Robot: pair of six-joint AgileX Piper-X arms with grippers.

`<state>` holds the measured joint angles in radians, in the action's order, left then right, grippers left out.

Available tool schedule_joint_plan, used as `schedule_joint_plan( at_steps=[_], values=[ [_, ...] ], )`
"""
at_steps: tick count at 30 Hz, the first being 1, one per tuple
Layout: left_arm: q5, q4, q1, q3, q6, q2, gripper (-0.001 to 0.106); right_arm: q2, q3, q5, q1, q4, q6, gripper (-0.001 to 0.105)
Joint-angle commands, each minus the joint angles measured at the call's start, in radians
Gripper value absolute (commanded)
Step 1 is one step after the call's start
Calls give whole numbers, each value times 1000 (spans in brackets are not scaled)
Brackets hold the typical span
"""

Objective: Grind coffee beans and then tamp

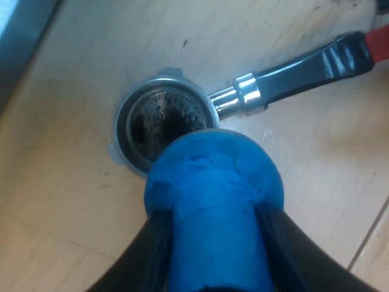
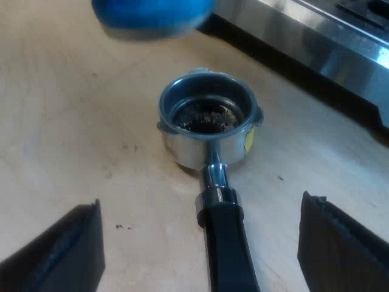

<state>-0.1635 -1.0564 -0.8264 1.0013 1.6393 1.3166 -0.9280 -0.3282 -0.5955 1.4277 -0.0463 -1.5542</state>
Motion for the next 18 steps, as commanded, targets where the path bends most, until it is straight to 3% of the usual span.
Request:
schedule_joint_plan(
  at_steps=[1, 18],
  values=[
    [2, 36, -3, 9, 1, 21, 0, 3, 3, -14, -5, 5, 4, 69],
    [43, 81, -3, 7, 12, 202, 0, 3, 5, -14, -5, 5, 4, 69]
  ],
)
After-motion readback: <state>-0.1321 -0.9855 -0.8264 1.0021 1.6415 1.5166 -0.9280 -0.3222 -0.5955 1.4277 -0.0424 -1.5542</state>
